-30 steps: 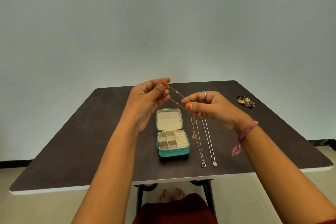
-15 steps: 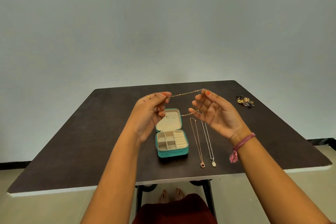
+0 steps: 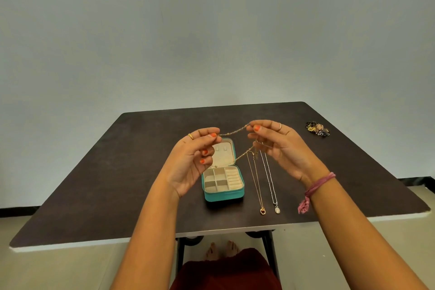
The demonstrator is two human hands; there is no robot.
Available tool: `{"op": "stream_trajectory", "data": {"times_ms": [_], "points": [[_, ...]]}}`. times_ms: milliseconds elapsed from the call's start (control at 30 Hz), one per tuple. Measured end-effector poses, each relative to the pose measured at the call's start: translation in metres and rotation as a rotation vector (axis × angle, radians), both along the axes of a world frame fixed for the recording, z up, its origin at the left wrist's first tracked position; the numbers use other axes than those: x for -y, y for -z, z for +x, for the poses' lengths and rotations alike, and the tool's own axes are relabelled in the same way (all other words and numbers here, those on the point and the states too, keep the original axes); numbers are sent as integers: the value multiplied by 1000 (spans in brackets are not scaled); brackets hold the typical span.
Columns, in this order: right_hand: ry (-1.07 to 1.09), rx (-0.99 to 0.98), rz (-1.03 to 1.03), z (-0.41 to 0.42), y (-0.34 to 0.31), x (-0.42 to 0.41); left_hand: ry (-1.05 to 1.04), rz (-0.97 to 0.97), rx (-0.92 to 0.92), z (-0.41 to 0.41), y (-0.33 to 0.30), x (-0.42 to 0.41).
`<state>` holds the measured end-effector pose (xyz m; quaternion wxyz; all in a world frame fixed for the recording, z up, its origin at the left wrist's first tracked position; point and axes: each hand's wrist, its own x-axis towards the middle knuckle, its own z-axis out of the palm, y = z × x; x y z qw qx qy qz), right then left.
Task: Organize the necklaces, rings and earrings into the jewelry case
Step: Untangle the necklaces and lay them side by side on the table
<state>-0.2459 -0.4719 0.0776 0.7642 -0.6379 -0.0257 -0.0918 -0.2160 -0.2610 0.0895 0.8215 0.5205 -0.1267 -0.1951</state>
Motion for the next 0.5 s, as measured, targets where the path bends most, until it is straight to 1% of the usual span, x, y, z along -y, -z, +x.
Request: {"op": "stream_trajectory", "data": {"times_ms": [100, 133, 233, 267, 333, 367, 400, 467, 500], "points": [[75, 33, -268, -2, -1, 1, -27, 54, 64, 0, 1, -3], [70, 48, -311, -3, -3, 1, -29, 85, 84, 0, 2, -3], [16, 85, -328, -7, -9, -1, -28, 151, 120, -3, 3, -2], [16, 86, -371, -6, -10, -1, -29, 161, 123, -4, 3, -1], [46, 82, -546, -5, -11, -2, -31, 168, 128, -6, 2, 2], [55, 77, -589, -4, -12, -3, -36, 168, 129, -7, 2, 2], [48, 81, -580, -4, -12, -3, -45, 164, 131, -7, 2, 3], [36, 91, -481, -5, -13, -3, -68, 135, 129, -7, 2, 3], [60, 98, -469, -5, -12, -2, -81, 114, 123, -7, 2, 2]]}}
